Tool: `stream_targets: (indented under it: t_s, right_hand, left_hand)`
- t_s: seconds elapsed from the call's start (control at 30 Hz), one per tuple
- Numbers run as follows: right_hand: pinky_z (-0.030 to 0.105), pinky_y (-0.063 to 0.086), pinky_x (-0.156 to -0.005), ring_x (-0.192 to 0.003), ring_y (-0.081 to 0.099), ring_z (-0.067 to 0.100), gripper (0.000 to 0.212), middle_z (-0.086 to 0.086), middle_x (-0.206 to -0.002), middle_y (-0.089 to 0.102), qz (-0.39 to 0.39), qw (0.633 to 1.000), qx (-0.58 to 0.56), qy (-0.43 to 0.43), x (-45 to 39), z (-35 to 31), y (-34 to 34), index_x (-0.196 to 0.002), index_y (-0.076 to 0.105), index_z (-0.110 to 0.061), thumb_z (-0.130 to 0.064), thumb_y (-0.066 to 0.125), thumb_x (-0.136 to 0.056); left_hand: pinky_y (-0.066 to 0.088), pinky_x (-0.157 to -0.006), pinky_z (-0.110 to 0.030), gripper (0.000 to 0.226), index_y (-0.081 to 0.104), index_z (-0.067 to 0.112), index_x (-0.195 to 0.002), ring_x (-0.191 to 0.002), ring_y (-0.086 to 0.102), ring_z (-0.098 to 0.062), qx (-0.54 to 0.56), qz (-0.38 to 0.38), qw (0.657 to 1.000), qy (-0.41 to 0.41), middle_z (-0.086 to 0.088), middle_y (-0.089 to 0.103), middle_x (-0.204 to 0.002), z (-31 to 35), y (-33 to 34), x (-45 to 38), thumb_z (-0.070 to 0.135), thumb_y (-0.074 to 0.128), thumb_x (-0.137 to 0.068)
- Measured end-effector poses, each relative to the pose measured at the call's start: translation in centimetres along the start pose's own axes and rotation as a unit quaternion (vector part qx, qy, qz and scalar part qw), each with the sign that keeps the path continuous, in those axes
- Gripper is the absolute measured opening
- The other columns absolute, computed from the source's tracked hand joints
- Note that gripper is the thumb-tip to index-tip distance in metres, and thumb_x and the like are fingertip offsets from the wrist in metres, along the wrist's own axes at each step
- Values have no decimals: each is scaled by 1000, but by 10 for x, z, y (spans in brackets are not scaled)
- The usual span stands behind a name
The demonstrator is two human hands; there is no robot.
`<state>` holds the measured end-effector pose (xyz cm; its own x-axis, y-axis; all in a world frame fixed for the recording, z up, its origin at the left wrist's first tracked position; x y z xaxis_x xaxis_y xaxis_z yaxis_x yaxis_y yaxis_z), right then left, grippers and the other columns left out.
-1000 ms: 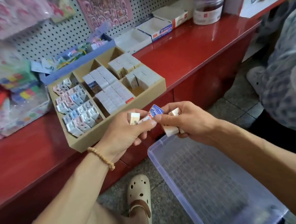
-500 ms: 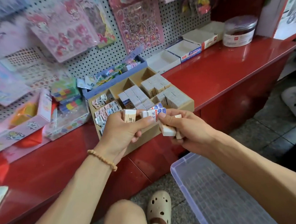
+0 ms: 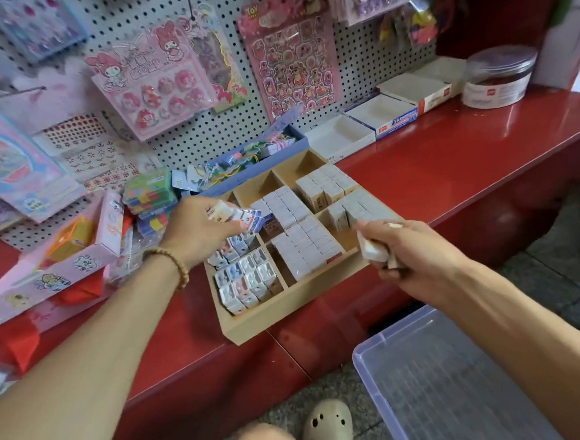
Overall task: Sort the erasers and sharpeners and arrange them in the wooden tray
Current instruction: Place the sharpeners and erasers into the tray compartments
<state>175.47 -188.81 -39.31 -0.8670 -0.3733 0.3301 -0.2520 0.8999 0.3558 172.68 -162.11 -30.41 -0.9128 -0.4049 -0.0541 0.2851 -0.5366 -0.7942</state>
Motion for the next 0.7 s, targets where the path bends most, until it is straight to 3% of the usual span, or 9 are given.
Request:
stream_targets:
  t_s: [0.1, 0.2, 0.37, 0.47, 0.53, 0.63, 0.7]
  right_hand:
    - [21, 23, -34, -44, 40, 8, 28, 2, -59, 51, 30, 999, 21, -9, -5, -3, -6, -62, 69, -14, -18, 72, -89]
    - [21, 25, -34, -44, 41, 9, 28, 6, -63, 54, 34, 999, 21, -7, -9, 0, -6, -62, 64, -13, -19, 74, -88]
    - [21, 30, -37, -46, 43, 9, 33, 6, -63, 53, 3, 1000, 14, -4, -12, -1, -4, -57, 62, -16, -20, 74, -88]
    - [20, 31, -37, -46, 44, 9, 25, 7, -65, 55, -7, 1000, 11, 1, -12, -4, 0, -65, 64, -12, -19, 73, -87]
    - [20, 31, -37, -45, 43, 9, 23, 5, -62, 55, -16, 1000, 13, 5, -13, -4, 2, -68, 63, -11, -19, 73, -88]
    - [20, 31, -37, -45, 43, 8, 24, 3, -58, 54, -17, 1000, 8, 7, -12, -2, 4, -68, 63, -11, -19, 72, -88]
    - [20, 31, -38, -44, 43, 8, 26, 3, -59, 53, -7, 1000, 1, 6, -13, 0, 3, -66, 61, -12, -19, 73, -87]
  left_hand:
    - [35, -43, -14, 12, 72, 11, -79, -49, 54, -7, -104, -33, 993, 35, 4, 57, -62, 1, 9, -16, 21, 80, -80]
    - [39, -49, -20, 16, 73, 9, -84, -61, 57, -14, -149, -58, 986, 46, 1, 61, -74, 4, 21, -31, 24, 79, -81]
    - [47, -62, -35, 32, 61, 0, -70, -59, 53, -21, -201, -84, 973, 77, -8, 57, -64, 13, 39, -45, 25, 77, -83]
    - [40, -59, -31, 23, 66, 9, -74, -67, 58, -18, -231, -66, 964, 112, -2, 61, -67, 13, 45, -44, 26, 75, -85]
    - [46, -69, -33, 13, 72, 17, -85, -84, 63, -24, -230, -43, 963, 135, -1, 66, -80, 12, 48, -39, 30, 76, -84]
    - [52, -87, -40, 29, 72, 18, -109, -101, 63, -29, -222, -10, 966, 134, -12, 71, -105, 7, 51, -34, 31, 76, -84]
    - [51, -86, -36, 31, 72, 16, -110, -98, 64, -27, -202, 2, 971, 130, -11, 72, -104, 7, 53, -34, 28, 78, -82]
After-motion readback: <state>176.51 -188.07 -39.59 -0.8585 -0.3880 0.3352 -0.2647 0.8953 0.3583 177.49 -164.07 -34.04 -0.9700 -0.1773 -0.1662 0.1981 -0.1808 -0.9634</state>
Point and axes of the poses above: each hand's wrist, its own x-axis away from the middle knuckle, its own y-axis out of the palm, z = x × y, the point moved 5 cm from there along -x, towards the middle knuckle
